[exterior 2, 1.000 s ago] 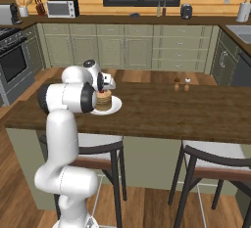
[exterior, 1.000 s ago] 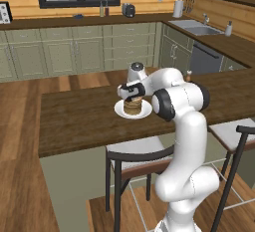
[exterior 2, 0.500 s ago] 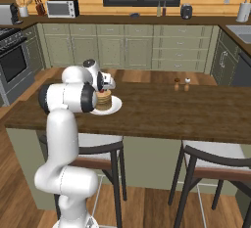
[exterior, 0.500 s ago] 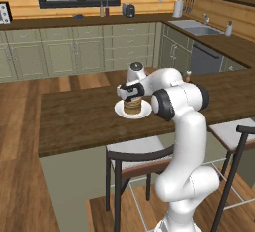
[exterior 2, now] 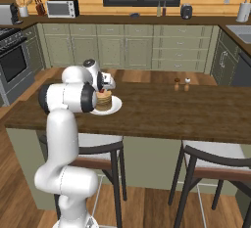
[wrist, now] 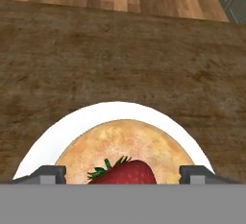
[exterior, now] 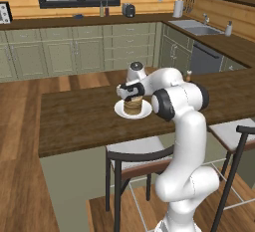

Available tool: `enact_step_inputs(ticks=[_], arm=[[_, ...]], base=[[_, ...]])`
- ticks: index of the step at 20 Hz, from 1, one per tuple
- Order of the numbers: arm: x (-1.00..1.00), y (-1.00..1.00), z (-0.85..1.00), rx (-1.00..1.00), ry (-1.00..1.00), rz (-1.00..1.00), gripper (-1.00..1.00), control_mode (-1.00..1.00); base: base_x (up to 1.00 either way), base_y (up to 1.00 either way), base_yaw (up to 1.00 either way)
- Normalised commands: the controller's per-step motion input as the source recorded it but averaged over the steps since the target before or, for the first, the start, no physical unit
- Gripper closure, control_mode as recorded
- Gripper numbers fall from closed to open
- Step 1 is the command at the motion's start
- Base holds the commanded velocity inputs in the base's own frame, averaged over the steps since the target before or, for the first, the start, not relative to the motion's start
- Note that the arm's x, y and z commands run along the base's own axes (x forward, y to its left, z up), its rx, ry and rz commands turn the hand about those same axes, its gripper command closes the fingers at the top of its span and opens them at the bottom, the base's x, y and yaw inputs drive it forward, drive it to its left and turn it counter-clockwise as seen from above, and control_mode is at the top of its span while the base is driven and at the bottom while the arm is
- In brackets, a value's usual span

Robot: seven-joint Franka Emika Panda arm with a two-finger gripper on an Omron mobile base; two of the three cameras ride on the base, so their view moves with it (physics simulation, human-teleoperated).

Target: Take the strawberry from the fridge and place it on top of the pancake, located on the dining counter.

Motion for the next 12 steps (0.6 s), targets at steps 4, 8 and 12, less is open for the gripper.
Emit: enact_step_inputs(ticks=[4, 8, 12], arm=[[0.01, 0.00, 0.18, -0.01, 0.00, 0.00, -1.00, -1.00], [0.00, 0.00, 0.60, -0.02, 0.00, 0.00, -1.00, -1.00], [-0.31, 0.00, 0.85, 0.00, 0.00, 0.00, -1.00, -1.00]], base=[[0.00, 0.00, 0.00], [0.00, 0.00, 0.00], [0.00, 0.00, 0.00]])
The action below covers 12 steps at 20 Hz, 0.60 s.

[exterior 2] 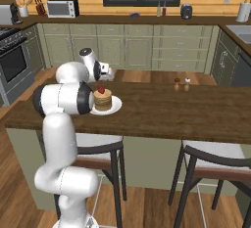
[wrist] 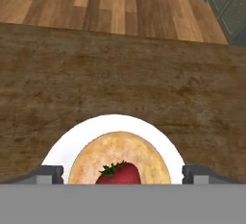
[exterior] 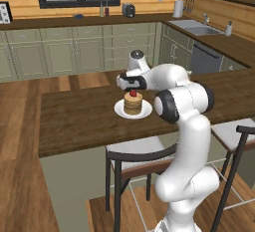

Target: Take the strawberry from the fridge and place it on top of the pancake, located on the dining counter.

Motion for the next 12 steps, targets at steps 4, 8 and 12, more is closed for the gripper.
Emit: enact_step_inputs(ticks=[4, 8, 12], arm=[[-0.93, 0.11, 0.66, 0.00, 0.00, 0.00, -1.00, -1.00], [-1.00, 0.28, 0.47, 0.00, 0.00, 0.00, -1.00, -1.00], [-1.00, 0.22, 0.58, 0.00, 0.00, 0.00, -1.00, -1.00]], base=[[0.00, 0.00, 0.00], [0.00, 0.00, 0.00], [0.00, 0.00, 0.00]])
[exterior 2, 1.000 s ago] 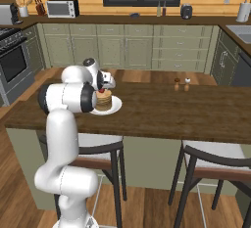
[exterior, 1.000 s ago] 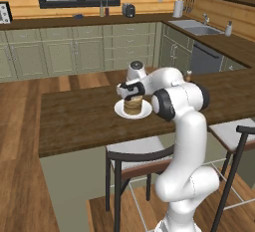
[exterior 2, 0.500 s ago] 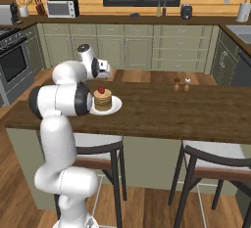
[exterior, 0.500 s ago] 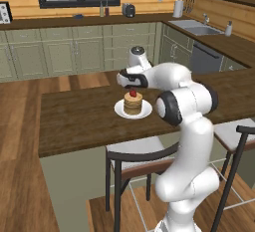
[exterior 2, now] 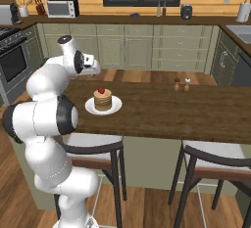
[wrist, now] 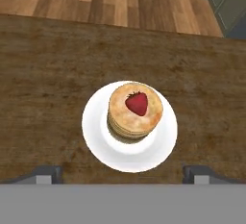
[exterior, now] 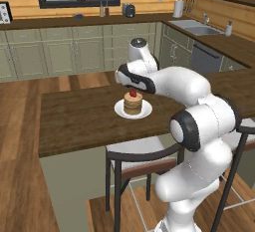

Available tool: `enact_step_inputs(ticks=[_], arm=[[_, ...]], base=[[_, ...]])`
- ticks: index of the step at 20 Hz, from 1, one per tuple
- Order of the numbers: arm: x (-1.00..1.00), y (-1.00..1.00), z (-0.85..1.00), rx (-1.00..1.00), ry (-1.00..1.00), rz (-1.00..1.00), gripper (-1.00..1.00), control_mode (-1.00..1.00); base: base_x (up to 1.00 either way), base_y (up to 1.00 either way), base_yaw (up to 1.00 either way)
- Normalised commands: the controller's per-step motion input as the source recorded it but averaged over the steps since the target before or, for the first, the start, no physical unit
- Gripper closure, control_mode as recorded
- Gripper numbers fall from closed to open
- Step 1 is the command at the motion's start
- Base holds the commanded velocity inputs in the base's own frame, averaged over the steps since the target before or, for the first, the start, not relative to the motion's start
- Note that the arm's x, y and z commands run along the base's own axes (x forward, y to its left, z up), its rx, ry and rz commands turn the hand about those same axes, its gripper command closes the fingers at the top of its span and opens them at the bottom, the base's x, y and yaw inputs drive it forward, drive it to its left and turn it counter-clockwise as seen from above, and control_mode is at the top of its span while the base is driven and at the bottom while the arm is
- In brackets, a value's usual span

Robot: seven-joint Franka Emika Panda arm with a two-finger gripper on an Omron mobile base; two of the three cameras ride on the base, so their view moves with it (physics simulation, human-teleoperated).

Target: Take the strawberry from the fridge and place it on top of the pancake, located on the dining counter.

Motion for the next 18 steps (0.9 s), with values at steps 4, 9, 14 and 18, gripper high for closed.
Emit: enact_step_inputs(ticks=[4, 9, 14, 18], arm=[[-1.00, 0.24, 0.60, 0.00, 0.00, 0.00, -1.00, -1.00], [-1.00, 0.21, 0.69, 0.00, 0.01, 0.00, -1.00, -1.00], [-1.00, 0.16, 0.25, 0.00, 0.26, 0.00, -1.00, -1.00], [-1.00, 0.08, 0.00, 0.00, 0.25, 0.00, -1.00, -1.00]], base=[[0.00, 0.00, 0.00], [0.00, 0.00, 0.00], [0.00, 0.00, 0.00], [0.00, 0.00, 0.00]])
